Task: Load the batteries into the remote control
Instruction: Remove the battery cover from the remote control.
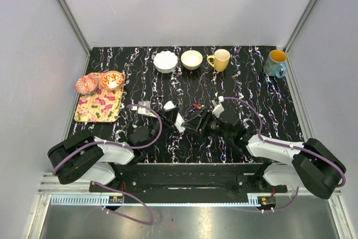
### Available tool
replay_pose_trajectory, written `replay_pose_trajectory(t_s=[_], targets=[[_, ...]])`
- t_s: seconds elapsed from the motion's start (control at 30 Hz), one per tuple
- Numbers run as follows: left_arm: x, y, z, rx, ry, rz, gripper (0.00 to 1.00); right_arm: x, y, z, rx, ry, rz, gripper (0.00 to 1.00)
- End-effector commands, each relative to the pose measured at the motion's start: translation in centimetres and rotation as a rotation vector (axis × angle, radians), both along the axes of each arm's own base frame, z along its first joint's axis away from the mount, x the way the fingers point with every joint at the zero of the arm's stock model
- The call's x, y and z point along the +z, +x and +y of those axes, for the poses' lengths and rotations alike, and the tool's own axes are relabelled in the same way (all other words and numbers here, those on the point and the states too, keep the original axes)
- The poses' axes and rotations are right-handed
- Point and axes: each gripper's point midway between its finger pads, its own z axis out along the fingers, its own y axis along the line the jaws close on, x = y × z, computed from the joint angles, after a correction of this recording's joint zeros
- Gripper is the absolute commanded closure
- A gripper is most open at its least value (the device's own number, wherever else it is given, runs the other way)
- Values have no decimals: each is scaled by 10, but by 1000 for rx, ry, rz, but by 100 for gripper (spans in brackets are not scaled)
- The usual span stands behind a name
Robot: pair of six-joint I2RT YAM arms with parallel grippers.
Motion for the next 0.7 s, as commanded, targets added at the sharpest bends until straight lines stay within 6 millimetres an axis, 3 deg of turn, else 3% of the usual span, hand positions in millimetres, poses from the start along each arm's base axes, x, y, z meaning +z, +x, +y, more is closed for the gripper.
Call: replay_pose_trajectory(t_s=[0.0, 0.3, 0.67], targets=[[26, -3, -7, -20, -65, -51, 100, 32, 8, 0, -19, 75, -91, 47], [22, -1, -13, -24, -63, -43, 100, 13, 7, -3, -23, 29, -72, 47], [4, 8, -20, -12, -21, -27, 100, -9, 8, -10, -40, 2, -43, 47]])
